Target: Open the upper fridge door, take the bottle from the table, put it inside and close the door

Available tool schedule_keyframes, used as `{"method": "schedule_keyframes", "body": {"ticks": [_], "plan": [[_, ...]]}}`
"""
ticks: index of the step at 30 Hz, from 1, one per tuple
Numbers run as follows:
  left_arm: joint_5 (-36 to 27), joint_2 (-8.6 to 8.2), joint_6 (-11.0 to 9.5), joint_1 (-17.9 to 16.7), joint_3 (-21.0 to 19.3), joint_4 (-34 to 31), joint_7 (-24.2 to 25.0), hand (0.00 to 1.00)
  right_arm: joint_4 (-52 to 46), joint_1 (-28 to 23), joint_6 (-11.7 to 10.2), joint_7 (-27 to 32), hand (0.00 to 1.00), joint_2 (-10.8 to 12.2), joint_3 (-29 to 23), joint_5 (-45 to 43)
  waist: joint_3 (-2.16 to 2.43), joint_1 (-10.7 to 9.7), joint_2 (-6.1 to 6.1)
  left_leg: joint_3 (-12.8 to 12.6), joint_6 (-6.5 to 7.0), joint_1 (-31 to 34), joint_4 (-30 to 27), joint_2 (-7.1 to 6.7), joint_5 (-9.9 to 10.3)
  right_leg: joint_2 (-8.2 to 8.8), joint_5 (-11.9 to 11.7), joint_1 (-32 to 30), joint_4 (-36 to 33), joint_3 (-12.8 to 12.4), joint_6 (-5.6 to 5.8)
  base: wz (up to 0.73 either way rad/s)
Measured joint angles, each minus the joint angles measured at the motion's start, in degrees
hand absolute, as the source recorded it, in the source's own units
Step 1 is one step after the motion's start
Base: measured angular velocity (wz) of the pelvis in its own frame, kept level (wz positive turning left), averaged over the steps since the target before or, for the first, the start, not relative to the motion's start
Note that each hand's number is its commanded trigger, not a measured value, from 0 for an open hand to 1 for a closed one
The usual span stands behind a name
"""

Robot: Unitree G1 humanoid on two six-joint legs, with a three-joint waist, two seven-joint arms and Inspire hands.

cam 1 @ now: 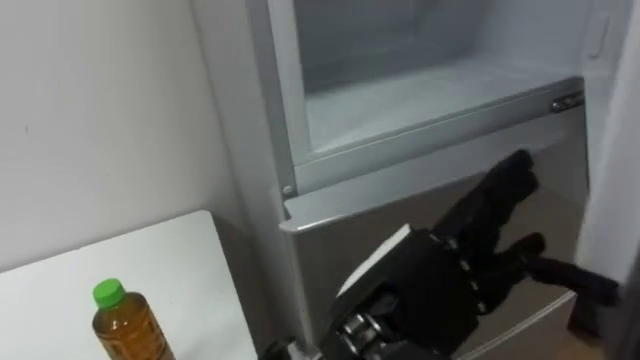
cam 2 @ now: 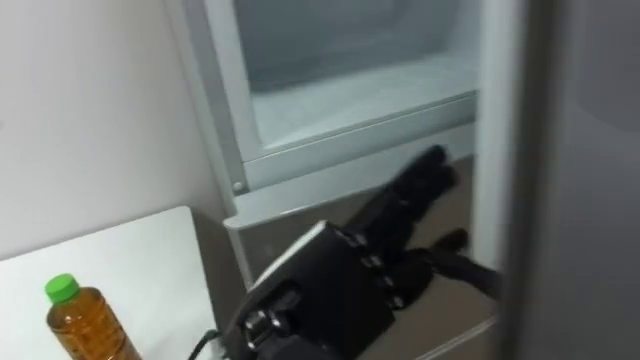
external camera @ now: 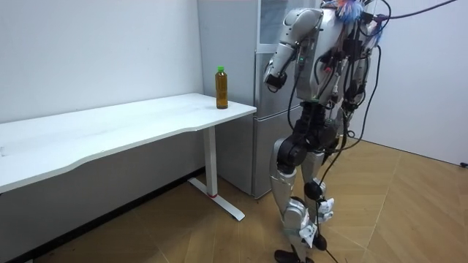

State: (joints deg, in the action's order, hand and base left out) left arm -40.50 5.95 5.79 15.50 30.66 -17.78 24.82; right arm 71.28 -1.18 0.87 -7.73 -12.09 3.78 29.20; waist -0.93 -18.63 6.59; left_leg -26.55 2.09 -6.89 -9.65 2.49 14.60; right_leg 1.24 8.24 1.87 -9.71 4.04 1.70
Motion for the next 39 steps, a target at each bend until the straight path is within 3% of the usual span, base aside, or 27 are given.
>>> {"method": "schedule_keyframes", "body": {"ticks": [4,7,28,39], "plan": [[0.41,0.38,2.71,1.54,1.28,4.10,1.21,0.00,0.00,-0.06,0.03,-0.02,0.00,-0.05,-0.05,-0.01,-0.01,-1.42,-0.02,-0.17,-0.17,-0.48,0.09,-0.03,0.11,-0.45,0.00,-0.16,0.07,-1.89,-0.01,-0.24],[2.00,0.31,3.65,1.55,1.26,4.63,1.34,0.00,0.05,-0.05,0.07,-0.05,0.00,-0.05,-0.07,0.03,-0.02,-1.78,-0.10,-0.31,-0.17,0.05,0.11,-0.08,0.11,-0.51,-0.11,-0.95,0.01,-2.40,-0.02,-0.15],[5.29,0.31,3.65,1.56,1.59,4.64,1.90,0.00,1.14,0.03,-0.07,-1.75,0.00,-0.25,-0.13,0.17,-0.23,-2.27,-0.83,-1.60,-0.21,0.08,0.02,-0.12,0.09,-0.83,-0.14,-1.81,0.98,-5.14,-0.03,-0.08],[5.23,0.31,3.63,2.89,1.48,4.63,1.83,0.00,2.20,0.32,-0.04,-1.61,0.00,-0.55,0.13,1.23,-0.27,-1.67,-0.91,-0.24,-0.21,0.62,0.00,-0.16,0.09,-0.77,-0.14,-1.72,0.97,-4.51,-0.03,0.01]]}}
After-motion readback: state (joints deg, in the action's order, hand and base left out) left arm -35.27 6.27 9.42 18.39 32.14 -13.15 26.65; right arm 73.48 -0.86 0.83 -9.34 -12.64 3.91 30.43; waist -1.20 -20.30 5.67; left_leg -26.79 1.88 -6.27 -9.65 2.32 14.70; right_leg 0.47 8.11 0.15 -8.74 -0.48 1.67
